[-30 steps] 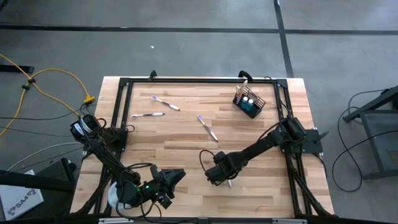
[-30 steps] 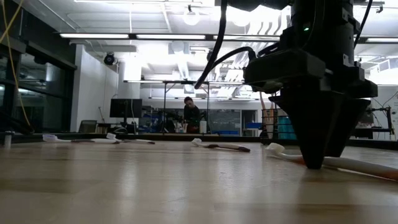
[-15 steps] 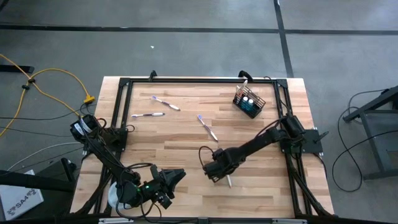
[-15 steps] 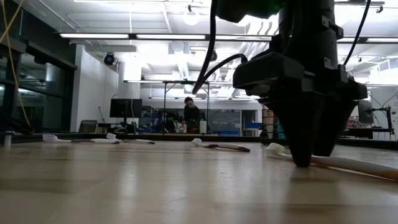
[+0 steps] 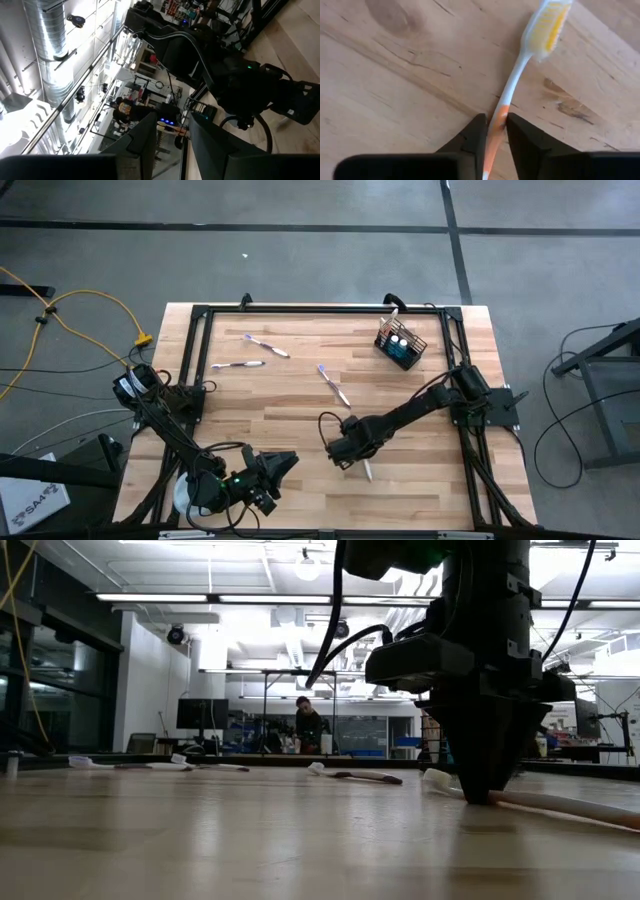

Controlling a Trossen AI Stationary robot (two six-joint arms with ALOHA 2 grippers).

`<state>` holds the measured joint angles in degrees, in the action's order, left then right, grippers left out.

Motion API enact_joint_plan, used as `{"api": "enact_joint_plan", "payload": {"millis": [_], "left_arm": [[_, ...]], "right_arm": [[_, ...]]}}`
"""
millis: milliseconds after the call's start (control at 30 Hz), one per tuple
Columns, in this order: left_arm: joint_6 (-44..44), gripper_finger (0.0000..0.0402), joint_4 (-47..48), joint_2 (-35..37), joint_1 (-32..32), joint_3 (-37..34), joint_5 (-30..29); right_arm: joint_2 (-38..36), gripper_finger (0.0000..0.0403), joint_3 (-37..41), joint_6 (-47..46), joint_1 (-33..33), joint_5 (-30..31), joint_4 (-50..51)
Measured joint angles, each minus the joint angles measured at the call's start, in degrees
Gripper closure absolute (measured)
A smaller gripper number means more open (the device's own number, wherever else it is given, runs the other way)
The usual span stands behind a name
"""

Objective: Pick & Place toothbrushing station
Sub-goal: Put the orange toothbrush into the left of the black mesh organizer

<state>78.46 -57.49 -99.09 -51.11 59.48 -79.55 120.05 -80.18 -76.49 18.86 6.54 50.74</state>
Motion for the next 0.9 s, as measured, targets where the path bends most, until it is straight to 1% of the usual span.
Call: {"api": "enact_joint_plan", "payload": {"millis": [133, 267, 367, 667, 767, 900], "left_arm": [[0.0, 0.0291, 0.0, 0.0, 0.0, 0.0, 0.0], [0.0, 0.0291, 0.0, 0.0, 0.0, 0.0, 0.0], [0.0, 0.0291, 0.0, 0.0, 0.0, 0.0, 0.0], [0.0, 0.0291, 0.0, 0.0, -0.1, 0.0, 0.0], [0.0, 0.0291, 0.0, 0.0, -0.1, 0.0, 0.0], [0.0, 0.0291, 0.0, 0.0, -0.1, 0.0, 0.0]], "right_arm": [[0.0, 0.0353, 0.0, -0.2, 0.7, 0.4, 0.0], [0.0, 0.0354, 0.0, -0.7, 1.7, 0.9, 0.0], [0.0, 0.0339, 0.0, -1.6, 2.0, 1.2, 0.4], [0.1, 0.0279, 0.0, -1.9, 2.9, 0.1, 0.7], [0.1, 0.0264, 0.0, -3.0, 3.3, -0.8, 0.8], [0.1, 0.0252, 0.0, -5.0, 4.7, -0.2, 0.9]]}}
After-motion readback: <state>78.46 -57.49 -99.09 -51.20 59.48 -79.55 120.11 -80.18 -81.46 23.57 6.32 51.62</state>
